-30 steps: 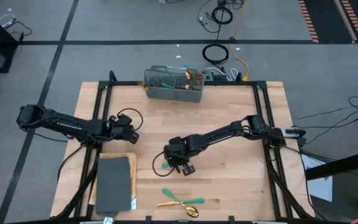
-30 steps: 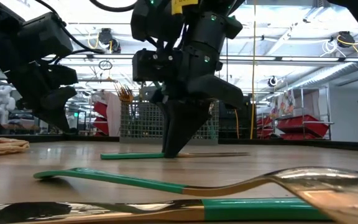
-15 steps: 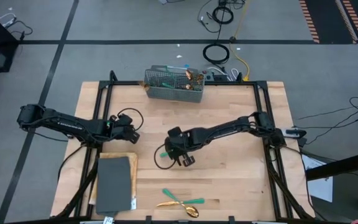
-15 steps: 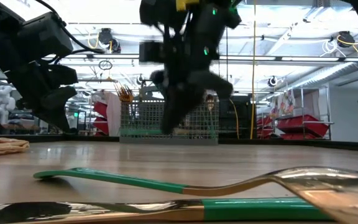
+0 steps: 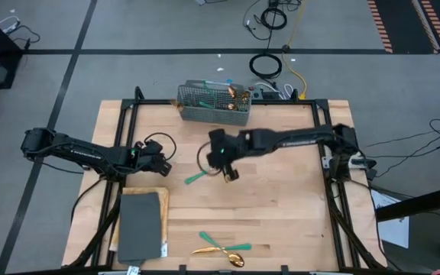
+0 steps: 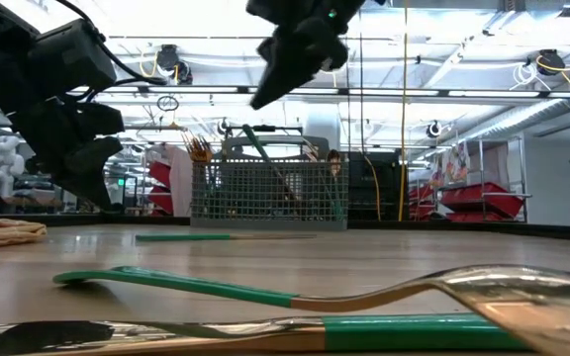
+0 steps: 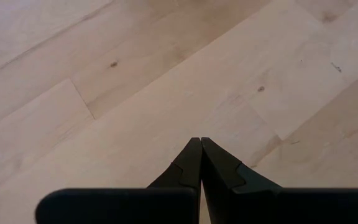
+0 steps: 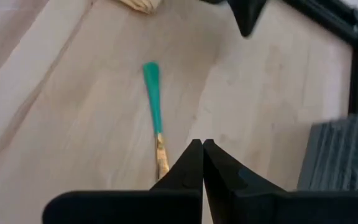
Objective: Sort silverware
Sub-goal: Put the green table knife into the gray silverware basket
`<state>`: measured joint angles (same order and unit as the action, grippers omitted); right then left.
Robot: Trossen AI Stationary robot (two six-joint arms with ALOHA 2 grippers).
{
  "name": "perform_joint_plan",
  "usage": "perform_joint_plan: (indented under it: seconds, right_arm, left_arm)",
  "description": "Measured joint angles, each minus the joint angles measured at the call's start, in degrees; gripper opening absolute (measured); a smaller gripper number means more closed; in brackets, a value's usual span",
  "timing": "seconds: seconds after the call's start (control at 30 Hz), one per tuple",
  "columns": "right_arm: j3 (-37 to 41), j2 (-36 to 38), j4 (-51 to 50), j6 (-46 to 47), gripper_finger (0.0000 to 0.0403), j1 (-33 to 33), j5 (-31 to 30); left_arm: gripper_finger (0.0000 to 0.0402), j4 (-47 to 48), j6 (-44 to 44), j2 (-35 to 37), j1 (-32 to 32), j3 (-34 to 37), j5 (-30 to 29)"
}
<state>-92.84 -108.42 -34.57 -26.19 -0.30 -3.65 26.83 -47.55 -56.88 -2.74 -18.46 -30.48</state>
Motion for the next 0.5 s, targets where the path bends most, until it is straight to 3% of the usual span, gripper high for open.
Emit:
perform_joint_plan:
  seconds: [0.17, 0.33, 0.5]
  right_arm:
    - [-0.2, -2.1, -4.8, -2.5, 0.0019, -2.3, 1.4]
    - [-1.3, -11.6, -5.5, -7.5, 0.0097, -1.1, 2.2]
    - [-10.5, -20.5, -9.4, -7.9, 0.0175, -0.1, -2.1]
  left_arm:
    - [0.0011, 0.0, 0.0, 0.0, 0.0, 0.0, -0.3]
    - [0.0011, 0.0, 0.0, 0.0, 0.0, 0.0, -1.5]
    - [0.0011, 0.2, 0.1, 0.0, 0.0, 0.0, -1.5]
